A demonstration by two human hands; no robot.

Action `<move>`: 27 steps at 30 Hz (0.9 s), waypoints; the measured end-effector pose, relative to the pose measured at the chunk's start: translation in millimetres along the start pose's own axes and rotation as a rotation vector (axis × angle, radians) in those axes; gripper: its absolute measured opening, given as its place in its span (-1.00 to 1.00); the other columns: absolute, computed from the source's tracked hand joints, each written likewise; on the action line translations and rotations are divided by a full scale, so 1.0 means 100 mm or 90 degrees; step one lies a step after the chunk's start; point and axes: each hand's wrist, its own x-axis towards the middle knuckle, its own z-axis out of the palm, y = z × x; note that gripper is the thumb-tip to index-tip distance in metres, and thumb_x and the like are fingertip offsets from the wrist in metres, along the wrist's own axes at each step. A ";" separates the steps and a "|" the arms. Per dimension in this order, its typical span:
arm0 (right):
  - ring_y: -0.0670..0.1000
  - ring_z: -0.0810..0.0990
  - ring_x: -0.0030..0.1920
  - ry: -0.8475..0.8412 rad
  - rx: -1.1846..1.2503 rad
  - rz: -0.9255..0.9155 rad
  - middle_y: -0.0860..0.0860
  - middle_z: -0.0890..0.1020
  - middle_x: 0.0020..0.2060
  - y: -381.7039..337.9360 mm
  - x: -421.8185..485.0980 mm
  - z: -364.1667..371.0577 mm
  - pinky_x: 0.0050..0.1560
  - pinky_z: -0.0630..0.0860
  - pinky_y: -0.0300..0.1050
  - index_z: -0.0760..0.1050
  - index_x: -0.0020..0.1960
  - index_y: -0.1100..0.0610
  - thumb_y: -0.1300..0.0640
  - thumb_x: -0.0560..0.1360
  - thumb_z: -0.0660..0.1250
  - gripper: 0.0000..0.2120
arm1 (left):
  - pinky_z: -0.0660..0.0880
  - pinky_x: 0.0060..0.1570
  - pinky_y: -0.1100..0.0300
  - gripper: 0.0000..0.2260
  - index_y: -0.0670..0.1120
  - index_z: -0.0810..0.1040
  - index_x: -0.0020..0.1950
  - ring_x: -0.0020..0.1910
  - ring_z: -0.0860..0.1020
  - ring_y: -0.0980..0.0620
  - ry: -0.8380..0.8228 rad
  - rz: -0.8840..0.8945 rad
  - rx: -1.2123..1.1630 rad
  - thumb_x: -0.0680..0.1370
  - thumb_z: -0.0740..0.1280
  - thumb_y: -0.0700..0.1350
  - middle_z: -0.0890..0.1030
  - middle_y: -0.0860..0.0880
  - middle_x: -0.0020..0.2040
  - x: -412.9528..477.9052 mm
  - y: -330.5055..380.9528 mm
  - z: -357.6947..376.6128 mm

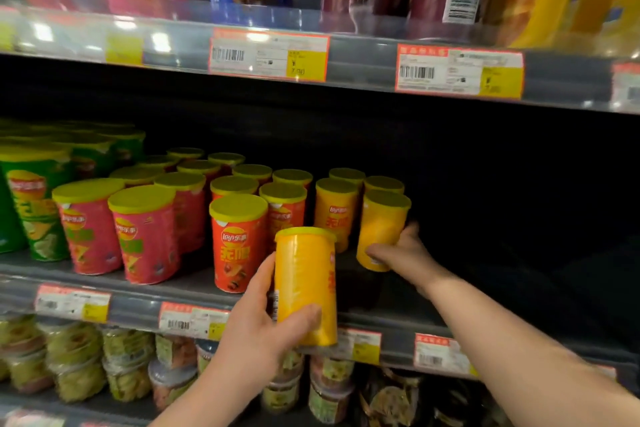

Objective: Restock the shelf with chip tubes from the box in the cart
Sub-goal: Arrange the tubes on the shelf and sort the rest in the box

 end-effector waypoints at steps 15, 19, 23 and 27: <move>0.14 0.36 0.37 0.005 -0.031 -0.009 0.12 0.33 0.39 0.12 0.11 -0.01 0.28 0.36 -0.01 0.03 0.49 0.12 0.09 0.34 0.54 -0.08 | 0.49 -0.36 0.45 -0.36 0.36 0.28 0.11 -0.18 0.55 0.45 0.040 0.021 0.004 0.13 0.47 0.05 0.49 0.29 0.00 0.10 0.12 0.07; 0.13 0.36 0.37 -0.011 -0.038 -0.017 0.13 0.35 0.38 0.13 0.08 -0.02 0.27 0.36 -0.04 0.05 0.48 0.13 0.15 0.38 0.50 -0.16 | 0.54 -0.31 0.37 -0.33 0.41 0.27 0.08 -0.12 0.58 0.39 0.032 0.012 0.007 0.02 0.42 0.20 0.51 0.29 0.03 0.12 0.08 0.05; 0.13 0.36 0.38 0.001 -0.039 -0.021 0.13 0.34 0.39 0.13 0.08 -0.01 0.32 0.35 0.00 0.05 0.48 0.13 0.12 0.37 0.52 -0.14 | 0.56 -0.21 0.27 -0.34 0.39 0.31 0.08 -0.09 0.59 0.34 0.018 0.006 -0.004 0.03 0.43 0.19 0.51 0.28 0.05 0.14 0.05 0.03; 0.13 0.41 0.33 0.006 -0.034 -0.030 0.13 0.40 0.34 0.13 0.08 -0.01 0.28 0.36 -0.02 0.13 0.44 0.13 0.19 0.39 0.49 -0.24 | 0.55 -0.22 0.28 -0.34 0.38 0.30 0.09 -0.08 0.58 0.35 0.020 0.008 0.011 0.03 0.42 0.21 0.51 0.27 0.06 0.16 0.02 0.01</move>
